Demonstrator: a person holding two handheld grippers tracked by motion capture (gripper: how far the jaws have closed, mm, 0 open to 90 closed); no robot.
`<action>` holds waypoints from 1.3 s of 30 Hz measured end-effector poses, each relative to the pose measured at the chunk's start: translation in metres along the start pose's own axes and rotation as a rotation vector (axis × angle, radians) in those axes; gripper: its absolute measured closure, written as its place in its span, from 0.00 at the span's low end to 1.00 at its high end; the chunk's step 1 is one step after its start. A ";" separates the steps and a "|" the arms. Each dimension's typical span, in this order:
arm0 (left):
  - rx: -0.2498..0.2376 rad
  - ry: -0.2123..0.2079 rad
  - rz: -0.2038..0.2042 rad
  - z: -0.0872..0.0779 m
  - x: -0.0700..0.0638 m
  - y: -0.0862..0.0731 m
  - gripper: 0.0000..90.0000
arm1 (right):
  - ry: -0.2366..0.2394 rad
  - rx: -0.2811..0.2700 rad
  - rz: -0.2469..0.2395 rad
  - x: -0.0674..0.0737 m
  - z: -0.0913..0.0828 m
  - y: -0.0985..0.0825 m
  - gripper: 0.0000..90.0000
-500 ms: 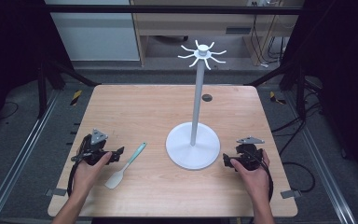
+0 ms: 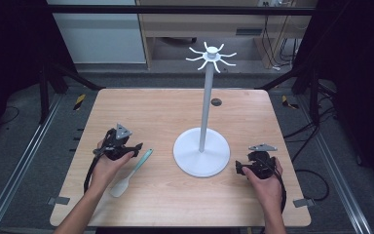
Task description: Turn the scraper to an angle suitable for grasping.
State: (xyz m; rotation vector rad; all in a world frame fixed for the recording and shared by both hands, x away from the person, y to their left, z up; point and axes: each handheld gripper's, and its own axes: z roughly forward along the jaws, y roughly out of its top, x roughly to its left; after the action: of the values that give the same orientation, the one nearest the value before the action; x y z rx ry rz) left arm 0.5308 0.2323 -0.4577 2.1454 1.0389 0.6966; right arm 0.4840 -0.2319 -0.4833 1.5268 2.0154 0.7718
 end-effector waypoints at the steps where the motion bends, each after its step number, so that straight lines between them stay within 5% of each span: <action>1: 0.001 -0.005 -0.004 -0.001 -0.001 -0.003 0.43 | 0.004 -0.004 0.005 0.001 -0.001 0.000 0.13; 7: -0.004 -0.033 -0.051 -0.005 0.003 -0.013 0.61 | 0.012 -0.013 -0.003 0.003 -0.003 0.002 0.20; 11: -0.007 -0.022 -0.039 -0.007 0.001 -0.012 0.77 | 0.014 -0.013 -0.006 0.003 -0.003 0.002 0.21; 19: 0.013 -0.074 -0.050 -0.005 -0.003 -0.014 0.97 | 0.017 -0.013 -0.020 0.003 -0.003 0.002 0.23; 32: 0.098 -0.152 -0.023 0.013 -0.012 -0.015 1.00 | 0.019 0.004 -0.019 0.004 -0.002 0.001 0.23; 39: 0.117 -0.142 -0.012 0.021 -0.014 -0.016 1.00 | 0.018 0.006 -0.020 0.004 -0.001 0.001 0.23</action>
State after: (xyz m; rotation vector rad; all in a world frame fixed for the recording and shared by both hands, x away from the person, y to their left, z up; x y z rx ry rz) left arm 0.5302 0.2217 -0.4861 2.2507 1.0380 0.4803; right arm 0.4830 -0.2283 -0.4816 1.5054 2.0445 0.7747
